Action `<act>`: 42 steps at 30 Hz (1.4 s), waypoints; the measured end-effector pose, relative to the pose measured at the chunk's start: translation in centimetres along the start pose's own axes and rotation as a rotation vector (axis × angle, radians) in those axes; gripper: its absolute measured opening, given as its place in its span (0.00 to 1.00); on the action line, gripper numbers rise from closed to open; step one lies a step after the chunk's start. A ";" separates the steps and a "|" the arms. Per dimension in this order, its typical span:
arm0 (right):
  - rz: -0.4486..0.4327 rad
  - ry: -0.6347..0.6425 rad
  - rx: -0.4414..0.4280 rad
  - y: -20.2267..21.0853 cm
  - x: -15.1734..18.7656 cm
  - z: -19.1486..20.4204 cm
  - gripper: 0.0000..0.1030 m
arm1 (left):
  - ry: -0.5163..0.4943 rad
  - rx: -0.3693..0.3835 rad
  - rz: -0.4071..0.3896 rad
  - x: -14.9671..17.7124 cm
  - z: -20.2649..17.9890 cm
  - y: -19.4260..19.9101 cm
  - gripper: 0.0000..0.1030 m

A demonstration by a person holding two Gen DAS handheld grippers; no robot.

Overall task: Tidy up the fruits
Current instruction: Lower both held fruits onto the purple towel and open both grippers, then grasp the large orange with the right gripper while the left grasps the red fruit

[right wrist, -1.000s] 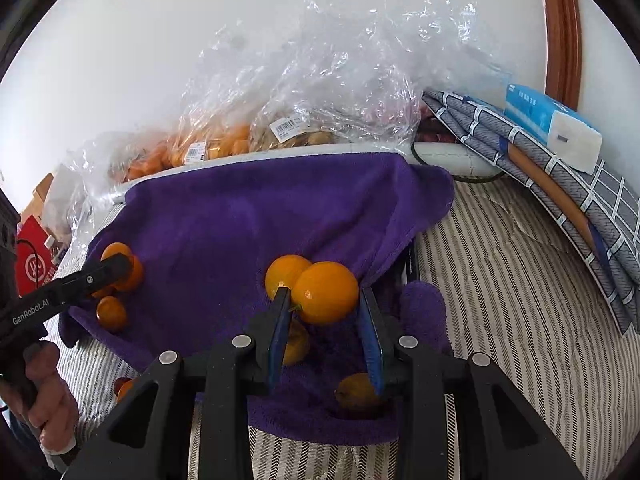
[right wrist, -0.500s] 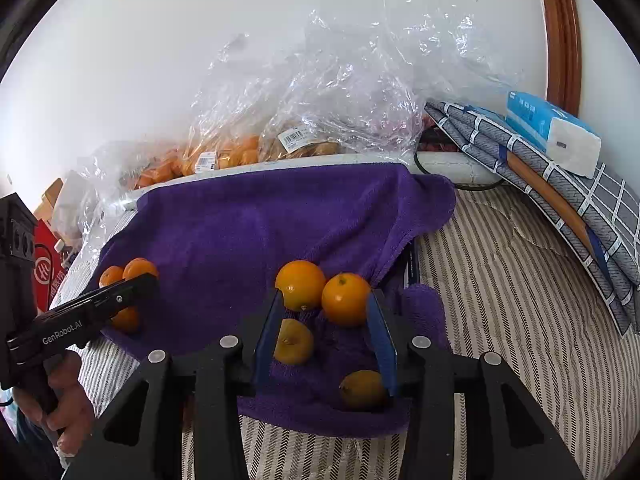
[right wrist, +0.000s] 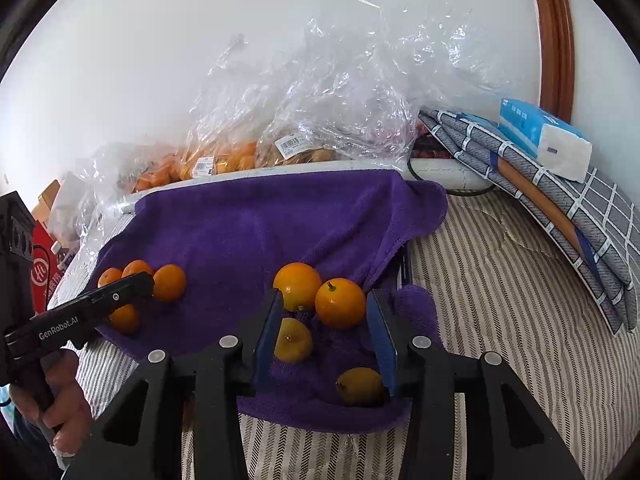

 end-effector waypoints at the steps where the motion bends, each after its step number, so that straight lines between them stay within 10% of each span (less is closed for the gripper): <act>1: -0.006 0.003 0.005 0.2 0.0 0.1 0.42 | 0.004 0.005 -0.006 0.0 0.0 0.2 0.37; 17: 0.004 0.024 -0.013 4.6 2.0 5.2 0.42 | 0.012 -0.010 -0.049 1.5 3.0 5.3 0.48; 42: 0.181 0.088 -0.147 0.4 7.3 12.2 0.42 | 0.079 -0.050 -0.080 4.2 8.4 10.5 0.50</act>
Point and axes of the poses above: each gripper's, at about its wrist camera, not at the fingertips, and y roughly against the way its jaws point, z to its left, x to its underside, the point moved 6 cm from there along -y, roughly the way its jaws point, and after that the axes turned 2 degrees about y, right-handed, at the moved point
